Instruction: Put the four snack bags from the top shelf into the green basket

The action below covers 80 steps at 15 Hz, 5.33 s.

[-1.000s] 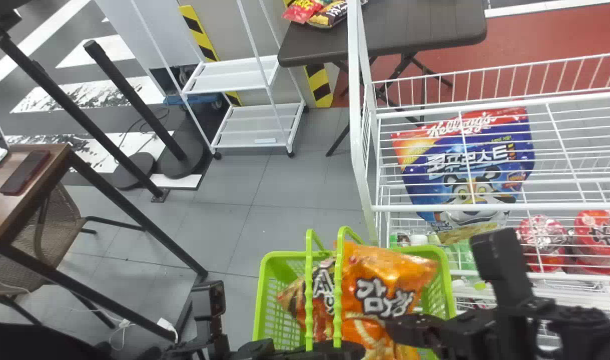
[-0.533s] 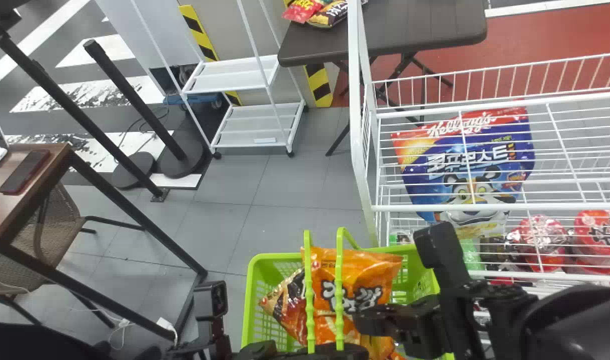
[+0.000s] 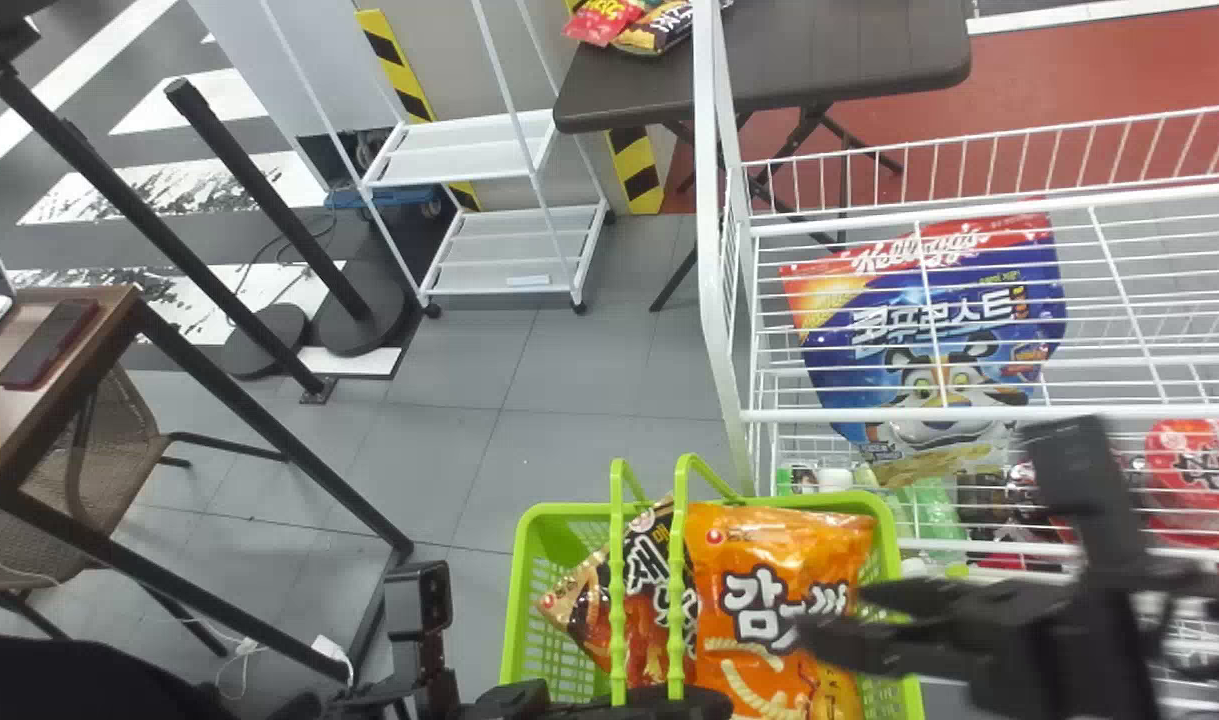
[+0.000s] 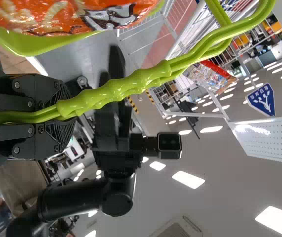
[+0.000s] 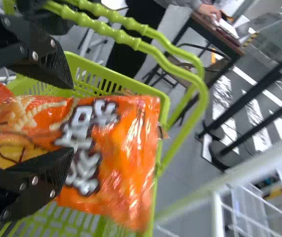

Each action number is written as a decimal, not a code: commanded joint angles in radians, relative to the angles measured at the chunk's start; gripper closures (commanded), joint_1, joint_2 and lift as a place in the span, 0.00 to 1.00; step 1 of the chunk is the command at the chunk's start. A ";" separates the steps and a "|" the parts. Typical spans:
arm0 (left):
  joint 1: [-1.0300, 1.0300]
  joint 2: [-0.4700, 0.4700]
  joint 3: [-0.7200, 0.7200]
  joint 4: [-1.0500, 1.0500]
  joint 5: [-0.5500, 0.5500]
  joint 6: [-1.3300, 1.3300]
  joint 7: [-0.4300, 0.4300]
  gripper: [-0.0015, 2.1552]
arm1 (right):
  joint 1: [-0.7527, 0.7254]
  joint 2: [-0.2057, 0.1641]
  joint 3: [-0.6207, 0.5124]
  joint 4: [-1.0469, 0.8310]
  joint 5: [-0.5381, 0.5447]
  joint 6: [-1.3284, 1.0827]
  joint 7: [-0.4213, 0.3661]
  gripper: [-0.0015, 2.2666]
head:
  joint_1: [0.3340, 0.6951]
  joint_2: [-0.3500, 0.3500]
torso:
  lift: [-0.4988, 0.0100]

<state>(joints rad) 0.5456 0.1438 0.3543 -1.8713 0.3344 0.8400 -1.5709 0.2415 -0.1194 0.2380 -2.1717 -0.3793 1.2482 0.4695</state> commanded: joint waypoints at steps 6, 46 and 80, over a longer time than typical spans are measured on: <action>-0.001 0.000 -0.002 0.003 0.000 0.000 -0.010 1.00 | -0.188 0.007 -0.355 0.119 0.257 -0.322 -0.100 0.02 | 1.00 0.58 | 0.98; 0.005 -0.012 0.034 0.023 0.002 -0.006 -0.010 1.00 | -0.097 0.000 -0.212 -0.085 0.169 -0.249 -0.189 0.99 | 1.00 0.46 | 0.98; -0.018 0.000 -0.028 -0.008 0.029 0.086 -0.010 1.00 | -0.090 0.047 -0.025 0.090 -0.139 0.230 0.041 0.02 | 1.00 1.00 | 0.98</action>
<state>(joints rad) 0.5310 0.1433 0.3246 -1.8802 0.3636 0.9259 -1.5709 0.1124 -0.0708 0.2843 -1.9853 -0.4965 1.3974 0.5035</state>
